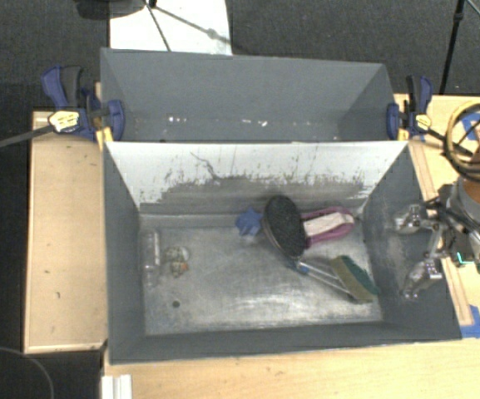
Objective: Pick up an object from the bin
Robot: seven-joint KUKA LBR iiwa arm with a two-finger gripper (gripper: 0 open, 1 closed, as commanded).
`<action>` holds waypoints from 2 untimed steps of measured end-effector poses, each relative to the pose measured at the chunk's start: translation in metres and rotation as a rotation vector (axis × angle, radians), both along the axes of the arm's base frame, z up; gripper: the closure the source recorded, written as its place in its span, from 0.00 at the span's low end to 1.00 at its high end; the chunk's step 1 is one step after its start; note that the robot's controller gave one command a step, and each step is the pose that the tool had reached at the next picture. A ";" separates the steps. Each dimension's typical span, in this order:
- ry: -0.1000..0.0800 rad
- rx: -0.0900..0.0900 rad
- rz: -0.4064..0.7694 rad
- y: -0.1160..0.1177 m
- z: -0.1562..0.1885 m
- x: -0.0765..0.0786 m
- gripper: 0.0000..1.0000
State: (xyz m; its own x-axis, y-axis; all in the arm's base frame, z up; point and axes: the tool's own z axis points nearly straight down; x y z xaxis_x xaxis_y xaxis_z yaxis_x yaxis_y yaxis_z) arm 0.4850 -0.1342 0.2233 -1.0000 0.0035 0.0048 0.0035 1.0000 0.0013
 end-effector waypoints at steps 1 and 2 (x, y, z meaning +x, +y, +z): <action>-0.008 -0.002 0.006 0.001 0.004 0.002 1.00; -0.005 -0.002 -0.369 -0.001 -0.011 0.004 1.00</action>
Offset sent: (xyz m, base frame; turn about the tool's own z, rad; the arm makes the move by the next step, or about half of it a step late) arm 0.0000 0.0000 0.0000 0.0000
